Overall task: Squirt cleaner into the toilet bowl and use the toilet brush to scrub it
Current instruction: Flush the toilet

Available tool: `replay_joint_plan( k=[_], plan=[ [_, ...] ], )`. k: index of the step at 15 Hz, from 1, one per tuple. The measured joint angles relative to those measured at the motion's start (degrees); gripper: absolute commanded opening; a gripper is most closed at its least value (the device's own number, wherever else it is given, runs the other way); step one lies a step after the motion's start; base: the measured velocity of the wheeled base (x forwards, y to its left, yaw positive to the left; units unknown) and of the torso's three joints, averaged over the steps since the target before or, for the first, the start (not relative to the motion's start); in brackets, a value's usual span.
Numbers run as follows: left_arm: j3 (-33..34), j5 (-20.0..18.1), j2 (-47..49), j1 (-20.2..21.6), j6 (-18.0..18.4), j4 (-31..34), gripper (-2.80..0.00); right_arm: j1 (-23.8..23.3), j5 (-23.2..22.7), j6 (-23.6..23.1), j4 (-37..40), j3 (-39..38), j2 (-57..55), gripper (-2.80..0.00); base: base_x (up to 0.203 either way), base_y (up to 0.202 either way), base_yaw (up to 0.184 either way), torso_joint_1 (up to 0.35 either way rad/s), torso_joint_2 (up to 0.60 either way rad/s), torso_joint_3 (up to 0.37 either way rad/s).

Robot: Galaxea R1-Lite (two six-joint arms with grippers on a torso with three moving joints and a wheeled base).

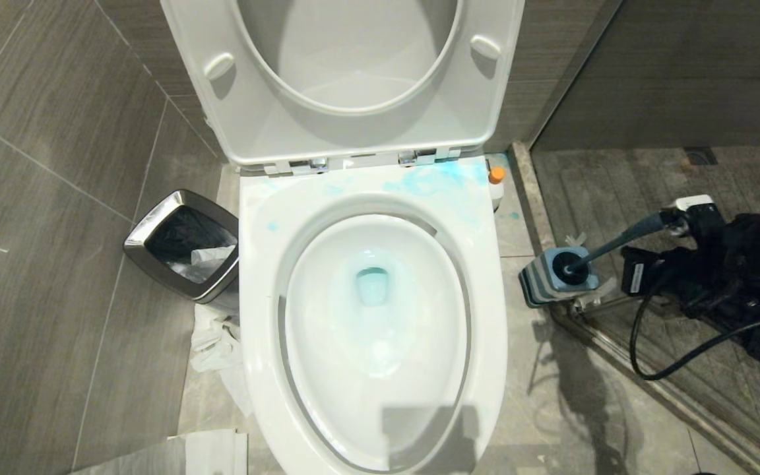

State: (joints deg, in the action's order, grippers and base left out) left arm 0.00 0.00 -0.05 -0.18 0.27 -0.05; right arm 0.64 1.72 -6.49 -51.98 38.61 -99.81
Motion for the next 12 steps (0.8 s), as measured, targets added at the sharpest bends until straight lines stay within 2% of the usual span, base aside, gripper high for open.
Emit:
replay_joint_plan(
  k=[6, 12],
  plan=[
    [0.0, 0.0, 0.0, 0.0, 0.0, 0.0, -2.80, 1.2, -3.6, -0.1, 0.3, -4.5, 23.9, -2.80, 0.000, 0.000, 0.000, 0.000, 0.00, 0.000],
    [0.0, 0.0, 0.0, 0.0, 0.0, 0.0, -2.80, 1.3, -3.8, -3.1, 4.1, -8.8, 42.5, -2.80, 0.000, 0.000, 0.000, 0.000, 0.00, 0.000]
  ],
)
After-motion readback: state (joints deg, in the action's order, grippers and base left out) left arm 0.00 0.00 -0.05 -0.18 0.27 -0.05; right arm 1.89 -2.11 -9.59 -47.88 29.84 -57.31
